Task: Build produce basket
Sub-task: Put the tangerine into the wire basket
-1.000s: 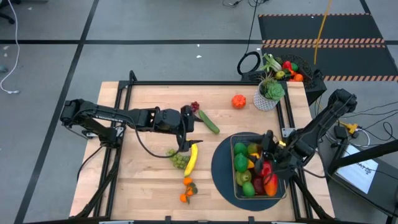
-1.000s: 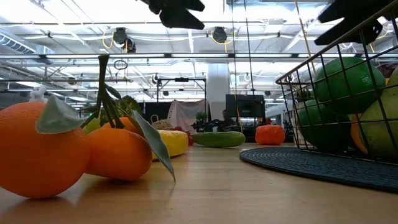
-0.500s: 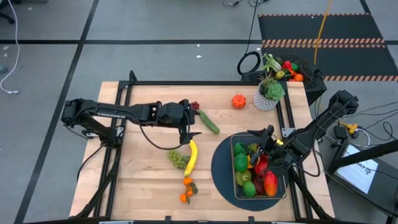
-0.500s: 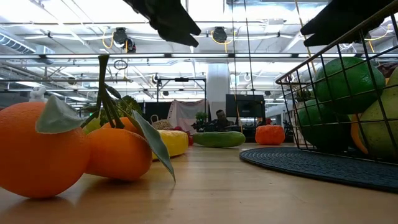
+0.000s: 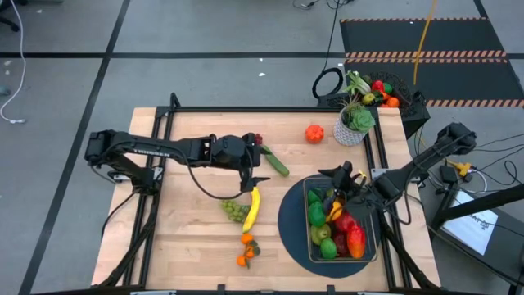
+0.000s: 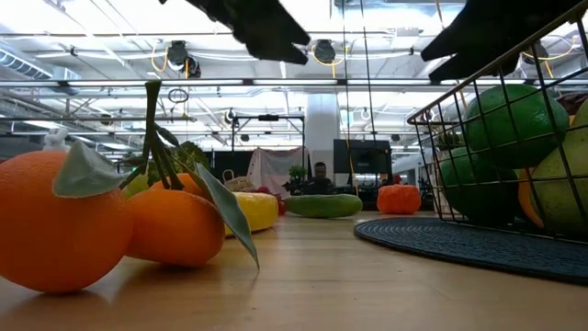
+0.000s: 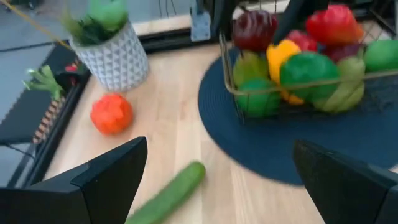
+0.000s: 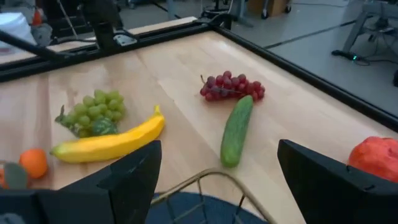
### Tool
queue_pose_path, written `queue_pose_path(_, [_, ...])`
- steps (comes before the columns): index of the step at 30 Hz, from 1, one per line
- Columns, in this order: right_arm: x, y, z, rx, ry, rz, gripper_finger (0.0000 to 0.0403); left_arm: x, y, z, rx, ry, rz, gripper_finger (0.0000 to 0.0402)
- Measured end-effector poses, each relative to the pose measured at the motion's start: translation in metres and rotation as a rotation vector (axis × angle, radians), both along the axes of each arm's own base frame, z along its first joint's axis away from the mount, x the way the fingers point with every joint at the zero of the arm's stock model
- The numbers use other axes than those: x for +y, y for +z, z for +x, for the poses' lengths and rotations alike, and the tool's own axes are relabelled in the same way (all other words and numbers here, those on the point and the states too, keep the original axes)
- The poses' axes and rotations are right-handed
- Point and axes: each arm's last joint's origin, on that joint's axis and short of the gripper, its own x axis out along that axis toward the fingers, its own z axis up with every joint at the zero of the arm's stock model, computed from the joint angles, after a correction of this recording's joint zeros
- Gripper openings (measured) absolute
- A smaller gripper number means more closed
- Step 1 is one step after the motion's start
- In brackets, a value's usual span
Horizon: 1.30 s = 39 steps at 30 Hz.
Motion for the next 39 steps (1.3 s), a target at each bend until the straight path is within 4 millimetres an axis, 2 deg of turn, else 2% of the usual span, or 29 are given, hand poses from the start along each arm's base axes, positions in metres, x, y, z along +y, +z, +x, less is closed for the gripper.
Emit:
queue_pose_path(6, [-0.005,0.001,0.003,-0.001,-0.016,-0.01,0.0313,0.0,-0.008,0.004,0.023,0.006,-0.009,0.0399])
queue_pose_path(12, [-0.014,0.006,0.014,-0.09,-0.055,-0.018,0.0313,0.005,-0.022,0.015,0.041,0.002,0.021,0.0399])
queue_pose_path(17, [-0.031,0.007,0.024,-0.039,-0.097,-0.13,0.0313,0.022,-0.028,0.024,0.001,0.048,0.026,0.0399])
queue_pose_path(22, [-0.051,0.0,0.033,0.062,-0.107,-0.18,0.0313,0.042,-0.027,0.022,-0.012,0.11,0.018,0.0399])
queue_pose_path(30, [-0.1,0.0,0.04,0.165,-0.092,-0.191,0.0313,0.056,-0.022,0.02,-0.043,0.139,0.042,0.0399])
queue_pose_path(35, [-0.14,0.013,0.041,0.245,-0.045,-0.26,0.0313,0.056,-0.024,0.019,-0.027,0.154,0.015,0.0399])
queue_pose_path(39, [-0.175,0.026,0.041,0.295,-0.076,-0.276,0.0313,0.054,-0.026,0.018,-0.004,0.149,0.011,0.0399])
